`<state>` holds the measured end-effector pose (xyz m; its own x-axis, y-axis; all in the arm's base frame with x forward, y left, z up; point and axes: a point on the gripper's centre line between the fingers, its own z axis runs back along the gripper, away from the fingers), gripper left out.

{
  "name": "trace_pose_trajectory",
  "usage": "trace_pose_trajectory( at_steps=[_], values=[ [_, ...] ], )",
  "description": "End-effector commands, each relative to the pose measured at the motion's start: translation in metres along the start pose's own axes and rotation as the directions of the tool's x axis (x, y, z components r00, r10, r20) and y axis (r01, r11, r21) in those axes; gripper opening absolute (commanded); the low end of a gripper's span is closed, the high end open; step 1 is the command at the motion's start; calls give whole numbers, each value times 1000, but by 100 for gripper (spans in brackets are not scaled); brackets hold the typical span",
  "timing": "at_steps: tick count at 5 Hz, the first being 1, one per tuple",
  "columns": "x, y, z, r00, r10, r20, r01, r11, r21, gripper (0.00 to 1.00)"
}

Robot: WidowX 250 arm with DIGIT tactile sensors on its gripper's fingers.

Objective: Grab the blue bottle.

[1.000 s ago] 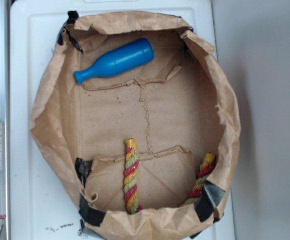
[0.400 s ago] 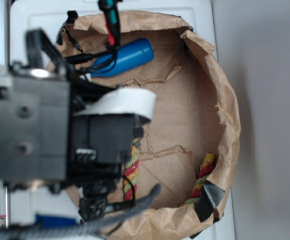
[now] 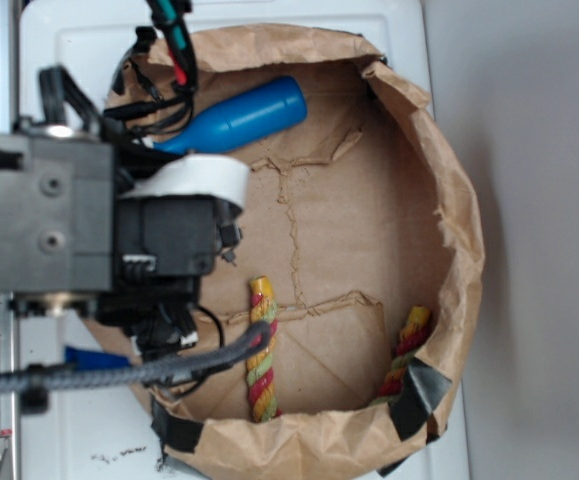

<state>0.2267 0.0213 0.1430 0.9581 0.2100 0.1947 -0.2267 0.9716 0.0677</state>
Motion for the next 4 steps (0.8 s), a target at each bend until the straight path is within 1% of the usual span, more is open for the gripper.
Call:
trace_pose_trajectory(
  at_steps=[1,3,4],
  values=[
    [7,8,12,999,23,42,-23,1000,-5,100],
    [7,8,12,999,23,42,-23,1000,-5,100],
    [34,14,-10,995,95,25,-96,995,33,100]
  ],
)
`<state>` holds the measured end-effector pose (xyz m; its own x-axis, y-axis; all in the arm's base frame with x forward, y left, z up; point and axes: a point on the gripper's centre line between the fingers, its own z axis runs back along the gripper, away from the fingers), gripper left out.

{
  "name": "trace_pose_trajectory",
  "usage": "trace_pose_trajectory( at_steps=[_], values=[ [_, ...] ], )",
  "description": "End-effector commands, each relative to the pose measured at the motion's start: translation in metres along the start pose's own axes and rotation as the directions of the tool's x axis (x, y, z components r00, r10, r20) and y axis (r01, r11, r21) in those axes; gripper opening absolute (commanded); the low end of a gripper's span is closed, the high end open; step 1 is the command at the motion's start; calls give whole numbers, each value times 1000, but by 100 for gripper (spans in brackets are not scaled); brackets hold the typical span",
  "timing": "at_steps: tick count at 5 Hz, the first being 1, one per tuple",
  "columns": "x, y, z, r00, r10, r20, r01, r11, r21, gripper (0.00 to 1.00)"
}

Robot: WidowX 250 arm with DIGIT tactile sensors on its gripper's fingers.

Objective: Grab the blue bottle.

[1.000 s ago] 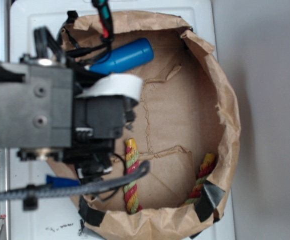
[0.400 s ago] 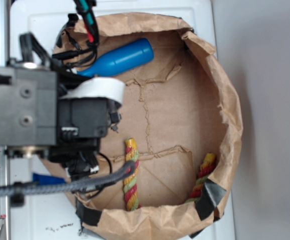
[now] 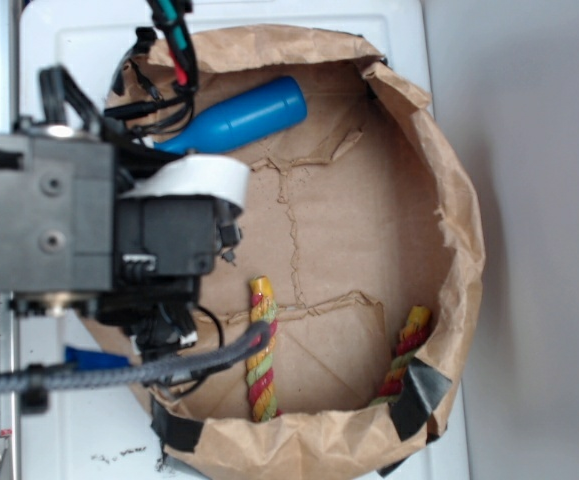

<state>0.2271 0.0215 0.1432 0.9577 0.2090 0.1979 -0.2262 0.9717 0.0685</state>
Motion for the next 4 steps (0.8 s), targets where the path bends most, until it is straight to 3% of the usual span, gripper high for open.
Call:
trace_pose_trajectory(
  at_steps=[1,2,3,4],
  values=[
    [52,24,-27,990,141,15,-142,987,71,100],
    [72,33,-43,976,218,6,-218,972,88,100],
    [73,46,-66,976,219,-3,-217,969,119,100],
    [60,60,-74,986,167,-10,-165,982,96,100]
  ],
)
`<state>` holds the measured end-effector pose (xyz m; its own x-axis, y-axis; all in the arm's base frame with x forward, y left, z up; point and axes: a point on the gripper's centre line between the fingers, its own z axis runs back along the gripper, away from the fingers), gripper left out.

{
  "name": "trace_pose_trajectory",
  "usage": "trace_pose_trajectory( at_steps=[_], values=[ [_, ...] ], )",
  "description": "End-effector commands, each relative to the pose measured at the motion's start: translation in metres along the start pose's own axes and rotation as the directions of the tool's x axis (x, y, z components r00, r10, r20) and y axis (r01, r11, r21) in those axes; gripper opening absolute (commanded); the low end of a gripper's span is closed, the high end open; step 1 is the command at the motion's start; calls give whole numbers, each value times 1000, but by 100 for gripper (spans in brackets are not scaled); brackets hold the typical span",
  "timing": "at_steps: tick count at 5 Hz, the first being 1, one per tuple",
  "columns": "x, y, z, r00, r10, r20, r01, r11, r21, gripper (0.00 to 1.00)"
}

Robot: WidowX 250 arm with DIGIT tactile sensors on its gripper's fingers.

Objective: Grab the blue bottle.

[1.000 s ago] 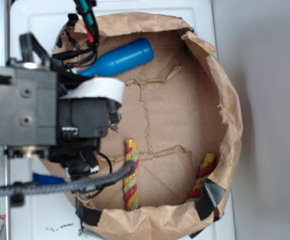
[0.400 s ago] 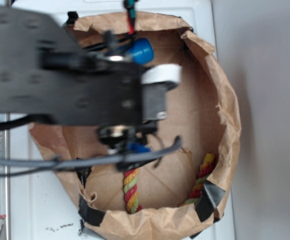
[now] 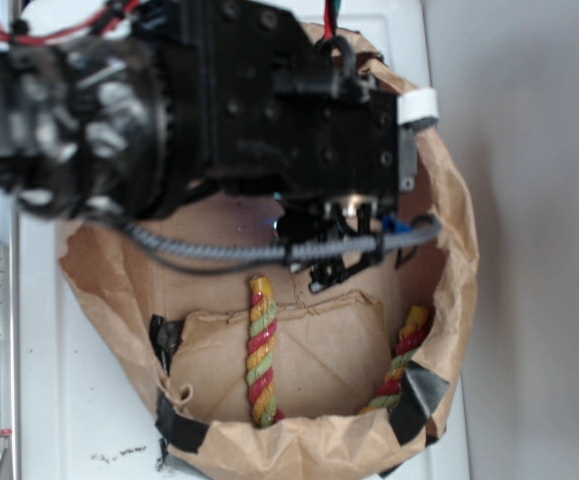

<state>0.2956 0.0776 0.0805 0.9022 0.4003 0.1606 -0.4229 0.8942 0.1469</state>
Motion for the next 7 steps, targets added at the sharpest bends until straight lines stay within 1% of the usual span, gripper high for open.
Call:
trace_pose_trajectory(
  at_steps=[1,2,3,4,5,6,7],
  values=[
    [-8,43,5,997,-58,57,62,996,-70,100],
    [-10,51,1,997,-55,59,59,996,-60,100],
    [-4,56,-16,997,-40,59,40,999,7,100],
    [3,62,-20,998,-19,62,18,1000,23,100],
    [1,60,-20,997,-39,64,37,999,30,100],
    [2,60,-28,995,-42,93,38,998,46,100],
    [-2,55,-36,995,-51,84,46,997,62,97]
  ],
)
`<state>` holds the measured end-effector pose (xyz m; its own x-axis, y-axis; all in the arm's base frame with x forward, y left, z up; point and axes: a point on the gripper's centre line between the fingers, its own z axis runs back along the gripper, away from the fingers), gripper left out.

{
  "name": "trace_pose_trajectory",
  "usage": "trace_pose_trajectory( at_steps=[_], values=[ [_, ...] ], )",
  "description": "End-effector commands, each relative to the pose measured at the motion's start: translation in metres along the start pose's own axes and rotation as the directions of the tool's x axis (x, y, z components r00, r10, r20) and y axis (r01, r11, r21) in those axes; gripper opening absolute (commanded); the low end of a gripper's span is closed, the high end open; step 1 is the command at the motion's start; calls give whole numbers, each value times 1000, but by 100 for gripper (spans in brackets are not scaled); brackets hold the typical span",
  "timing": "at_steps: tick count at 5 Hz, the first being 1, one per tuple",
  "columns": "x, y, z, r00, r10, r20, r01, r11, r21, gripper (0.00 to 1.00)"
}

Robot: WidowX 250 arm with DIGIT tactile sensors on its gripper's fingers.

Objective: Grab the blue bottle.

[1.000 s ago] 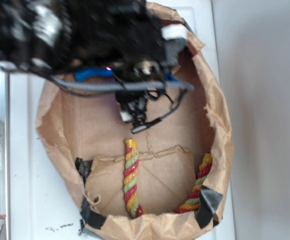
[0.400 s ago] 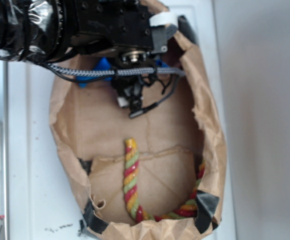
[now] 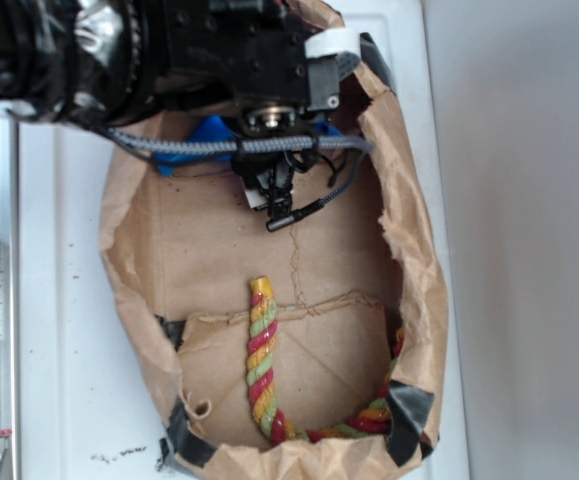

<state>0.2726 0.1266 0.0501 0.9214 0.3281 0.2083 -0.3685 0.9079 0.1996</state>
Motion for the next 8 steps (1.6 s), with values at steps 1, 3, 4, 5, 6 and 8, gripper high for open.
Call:
trace_pose_trajectory(
  at_steps=[1,3,4,5,6,8],
  values=[
    [3,5,7,999,33,26,-33,999,11,0],
    [-3,2,20,998,36,42,-36,999,-11,0],
    [-4,-7,61,1000,21,17,-19,991,-131,0],
    [-4,-19,100,999,34,8,-32,986,-165,0],
    [-1,-33,126,999,6,-47,-13,991,-134,0],
    [-7,-58,181,998,-32,-51,21,979,-204,0]
  ],
)
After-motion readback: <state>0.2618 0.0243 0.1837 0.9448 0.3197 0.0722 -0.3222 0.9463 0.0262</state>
